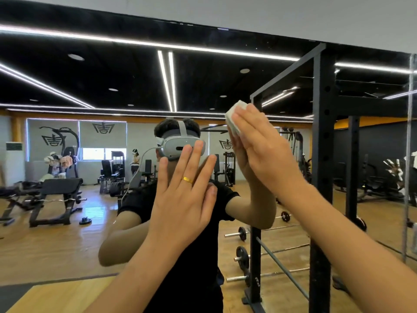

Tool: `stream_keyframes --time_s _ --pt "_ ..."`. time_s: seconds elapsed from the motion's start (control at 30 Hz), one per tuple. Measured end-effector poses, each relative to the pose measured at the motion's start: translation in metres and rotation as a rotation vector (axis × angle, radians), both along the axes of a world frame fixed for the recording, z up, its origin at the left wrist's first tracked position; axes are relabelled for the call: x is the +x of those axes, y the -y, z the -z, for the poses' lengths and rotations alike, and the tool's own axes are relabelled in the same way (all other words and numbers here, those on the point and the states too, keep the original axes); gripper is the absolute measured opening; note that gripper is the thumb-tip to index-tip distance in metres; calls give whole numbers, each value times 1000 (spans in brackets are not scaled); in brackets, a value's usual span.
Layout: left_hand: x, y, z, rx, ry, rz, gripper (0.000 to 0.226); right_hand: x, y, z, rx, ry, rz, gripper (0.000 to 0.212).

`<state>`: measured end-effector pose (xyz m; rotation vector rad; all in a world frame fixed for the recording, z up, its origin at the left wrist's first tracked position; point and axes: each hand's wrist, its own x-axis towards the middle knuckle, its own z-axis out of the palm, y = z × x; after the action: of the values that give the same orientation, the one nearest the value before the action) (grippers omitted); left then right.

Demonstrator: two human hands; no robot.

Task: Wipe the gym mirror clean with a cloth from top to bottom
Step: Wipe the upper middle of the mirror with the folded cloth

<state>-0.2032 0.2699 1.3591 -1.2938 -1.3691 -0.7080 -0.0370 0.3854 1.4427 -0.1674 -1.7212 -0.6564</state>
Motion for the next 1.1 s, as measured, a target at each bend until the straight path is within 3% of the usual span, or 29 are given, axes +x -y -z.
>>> stream_keyframes --time_s 0.13,0.37,0.47,0.57,0.7,0.8,1.0,1.1 --pt "-11 34 -1 -55 13 188 60 1 -8 -4 -28 -63 14 48" --pt "-89 95 2 66 99 -112 56 -56 41 4 -271 -458 -158 44" --pt "-114 96 11 86 60 -158 57 -96 70 23 -188 -291 -139 55" --pt "-118 88 16 127 26 -184 58 -77 57 17 -85 -158 -93 57" --pt "-116 85 17 156 67 -158 58 -24 25 2 -156 -314 -34 44" --pt "-116 84 18 156 62 -148 58 -37 33 3 -211 -381 -111 40" --pt "-118 84 19 162 64 -128 58 -80 63 27 -29 -47 -53 57" --pt "-117 84 19 168 65 -122 58 -52 47 7 -36 -123 -24 44"
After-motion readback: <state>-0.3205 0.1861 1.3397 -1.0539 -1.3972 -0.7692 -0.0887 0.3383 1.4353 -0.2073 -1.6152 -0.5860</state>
